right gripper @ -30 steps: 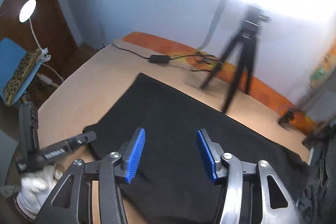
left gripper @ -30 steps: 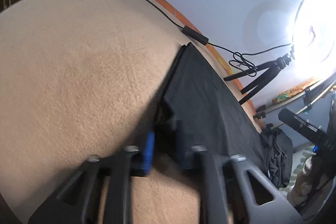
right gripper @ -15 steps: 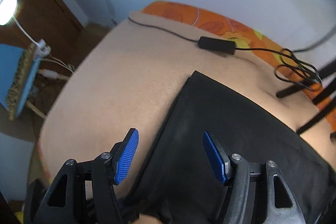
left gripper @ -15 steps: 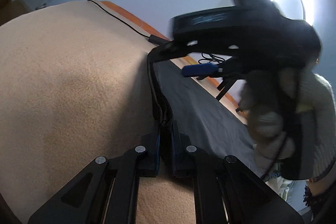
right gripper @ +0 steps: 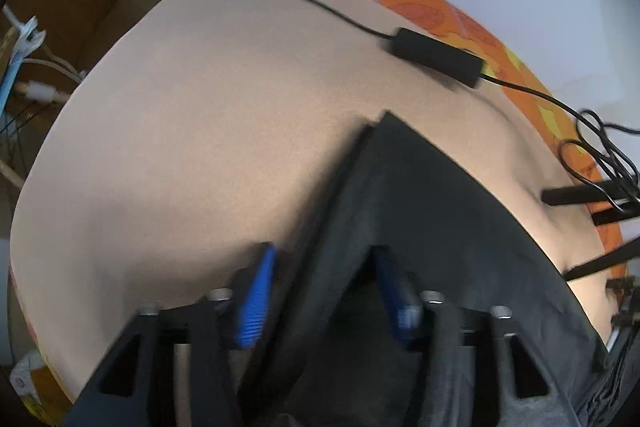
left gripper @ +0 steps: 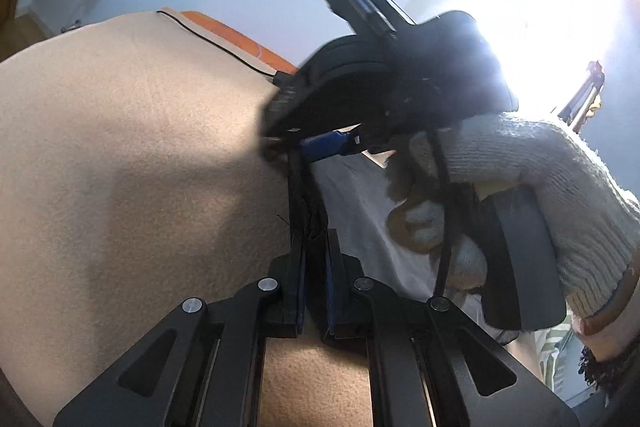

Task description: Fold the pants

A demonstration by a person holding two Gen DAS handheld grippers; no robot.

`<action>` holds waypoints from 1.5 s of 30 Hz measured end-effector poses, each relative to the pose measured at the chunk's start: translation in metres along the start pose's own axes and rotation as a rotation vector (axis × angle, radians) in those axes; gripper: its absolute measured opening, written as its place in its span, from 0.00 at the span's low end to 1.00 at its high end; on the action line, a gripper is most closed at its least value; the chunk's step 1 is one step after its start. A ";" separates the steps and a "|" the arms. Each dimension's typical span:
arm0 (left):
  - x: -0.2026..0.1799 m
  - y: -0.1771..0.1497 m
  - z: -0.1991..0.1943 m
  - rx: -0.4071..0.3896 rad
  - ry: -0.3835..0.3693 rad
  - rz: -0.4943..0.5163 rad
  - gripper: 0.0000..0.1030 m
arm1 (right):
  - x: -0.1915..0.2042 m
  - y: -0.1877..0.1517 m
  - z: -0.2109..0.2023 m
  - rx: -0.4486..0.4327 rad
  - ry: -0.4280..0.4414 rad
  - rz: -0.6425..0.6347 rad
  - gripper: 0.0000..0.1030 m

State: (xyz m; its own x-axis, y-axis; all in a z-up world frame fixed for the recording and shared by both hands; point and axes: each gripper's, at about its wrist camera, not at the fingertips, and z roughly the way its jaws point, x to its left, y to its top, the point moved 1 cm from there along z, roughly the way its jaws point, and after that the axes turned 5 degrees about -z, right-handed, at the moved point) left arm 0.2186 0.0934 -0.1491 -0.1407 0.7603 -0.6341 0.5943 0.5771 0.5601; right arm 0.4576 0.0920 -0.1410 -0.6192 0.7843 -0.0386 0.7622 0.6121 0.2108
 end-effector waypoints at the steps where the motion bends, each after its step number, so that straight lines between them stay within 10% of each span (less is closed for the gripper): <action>1: 0.000 0.000 -0.001 -0.001 -0.003 0.000 0.06 | -0.007 -0.001 -0.001 -0.002 0.004 0.022 0.18; 4: 0.004 -0.001 -0.008 -0.014 -0.021 -0.016 0.05 | -0.026 -0.007 -0.008 -0.032 0.069 0.105 0.04; 22: -0.021 0.012 -0.078 -0.107 -0.057 0.076 0.05 | -0.036 -0.015 -0.088 -0.281 0.276 0.214 0.03; 45: -0.182 -0.055 -0.026 0.029 -0.186 0.319 0.05 | -0.171 -0.129 -0.150 -0.421 0.272 0.322 0.03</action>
State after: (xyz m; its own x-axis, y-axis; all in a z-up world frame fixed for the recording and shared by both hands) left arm 0.1910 -0.0687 -0.0504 0.2004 0.8320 -0.5174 0.6072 0.3090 0.7320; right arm 0.4366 -0.1364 -0.0152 -0.4380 0.8358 0.3312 0.8134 0.2114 0.5420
